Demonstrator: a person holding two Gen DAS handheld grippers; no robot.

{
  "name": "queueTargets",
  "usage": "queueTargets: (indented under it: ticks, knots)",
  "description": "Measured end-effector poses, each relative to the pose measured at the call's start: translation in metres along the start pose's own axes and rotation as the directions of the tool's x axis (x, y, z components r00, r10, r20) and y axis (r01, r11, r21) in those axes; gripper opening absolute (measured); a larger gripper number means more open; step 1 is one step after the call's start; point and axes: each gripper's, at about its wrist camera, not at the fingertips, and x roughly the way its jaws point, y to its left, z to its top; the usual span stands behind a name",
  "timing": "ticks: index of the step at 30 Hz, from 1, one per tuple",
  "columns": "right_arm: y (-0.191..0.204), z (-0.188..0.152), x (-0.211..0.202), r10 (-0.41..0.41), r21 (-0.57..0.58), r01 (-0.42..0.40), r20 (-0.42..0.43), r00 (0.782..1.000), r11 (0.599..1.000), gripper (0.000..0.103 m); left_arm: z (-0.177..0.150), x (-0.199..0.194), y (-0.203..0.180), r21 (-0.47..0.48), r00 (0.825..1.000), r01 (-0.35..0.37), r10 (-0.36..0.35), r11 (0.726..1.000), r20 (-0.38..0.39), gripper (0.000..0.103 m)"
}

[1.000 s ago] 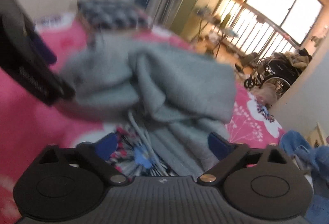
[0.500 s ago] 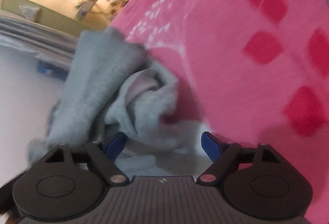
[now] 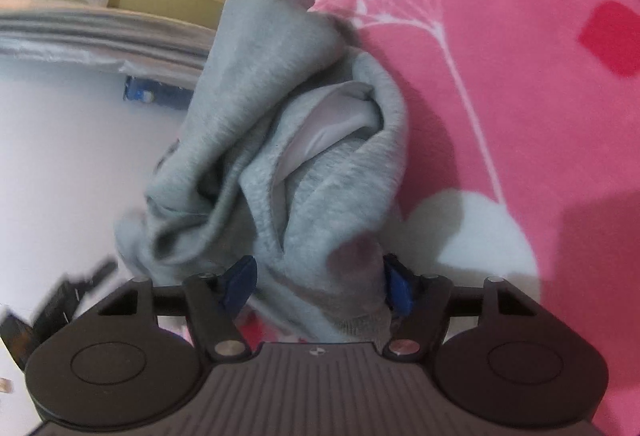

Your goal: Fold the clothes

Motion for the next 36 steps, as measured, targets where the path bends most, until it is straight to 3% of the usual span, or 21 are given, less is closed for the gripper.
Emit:
queueTargets:
  ticks: [6, 8, 10, 15, 18, 19, 21, 24, 26, 29, 31, 34, 36]
  knots:
    - [-0.012, 0.001, 0.009, 0.023, 0.016, -0.023, -0.014, 1.0, 1.0, 0.069, -0.036, 0.03, 0.014, 0.005, 0.99, 0.033, -0.032, 0.999, -0.137, 0.073]
    - [-0.011, 0.008, 0.017, 0.019, 0.02, -0.018, -0.019, 1.0, 1.0, 0.045, -0.043, 0.045, 0.01, 0.046, 0.991, -0.002, 0.008, 0.999, -0.133, 0.073]
    - [-0.008, 0.011, 0.014, 0.019, 0.027, -0.019, -0.023, 1.0, 0.999, 0.03, -0.042, 0.053, 0.007, 0.065, 0.994, -0.02, 0.027, 0.998, -0.103, 0.073]
    - [0.021, 0.007, -0.015, 0.141, -0.034, -0.142, -0.024, 0.99, 0.989, 0.023, -0.039, 0.053, 0.009, 0.015, 0.995, 0.063, -0.062, 0.998, -0.076, 0.072]
    - [0.03, -0.001, -0.031, 0.218, -0.025, -0.219, -0.034, 0.975, 0.975, 0.022, -0.042, 0.055, 0.01, -0.009, 0.99, 0.102, -0.102, 0.995, -0.101, 0.061]
    - [0.033, -0.005, -0.035, 0.238, -0.015, -0.239, -0.039, 0.97, 0.971, 0.022, -0.043, 0.054, 0.013, -0.044, 0.985, 0.123, -0.128, 0.991, -0.115, 0.05]
    - [0.04, -0.012, -0.046, 0.286, 0.008, -0.286, -0.043, 0.957, 0.958, 0.022, -0.047, 0.05, 0.02, -0.126, 0.972, 0.168, -0.185, 0.978, -0.143, 0.047]
    - [0.057, -0.025, -0.067, 0.386, 0.039, -0.385, -0.034, 0.922, 0.922, 0.022, -0.054, 0.032, 0.027, -0.213, 0.956, 0.216, -0.251, 0.953, -0.154, 0.055]
    - [0.075, -0.03, -0.08, 0.442, 0.034, -0.441, -0.032, 0.896, 0.897, 0.022, -0.063, 0.013, 0.031, -0.23, 0.952, 0.232, -0.269, 0.945, -0.148, 0.071]
    - [0.098, -0.035, -0.094, 0.486, 0.001, -0.486, -0.038, 0.873, 0.874, 0.022, -0.082, -0.011, 0.043, -0.28, 0.938, 0.265, -0.314, 0.923, -0.146, 0.078]
    - [0.103, -0.04, -0.103, 0.468, -0.031, -0.469, -0.048, 0.883, 0.883, 0.022, -0.1, -0.02, 0.049, -0.29, 0.932, 0.258, -0.316, 0.922, -0.177, 0.082]
    - [0.084, -0.047, -0.11, 0.361, -0.046, -0.363, -0.036, 0.932, 0.931, 0.022, -0.126, -0.028, 0.055, -0.236, 0.94, 0.215, -0.267, 0.948, -0.214, 0.082]
    - [0.061, -0.052, -0.114, 0.251, -0.039, -0.25, 0.001, 0.968, 0.967, 0.022, -0.136, -0.029, 0.056, -0.205, 0.943, 0.188, -0.235, 0.96, -0.235, 0.082]
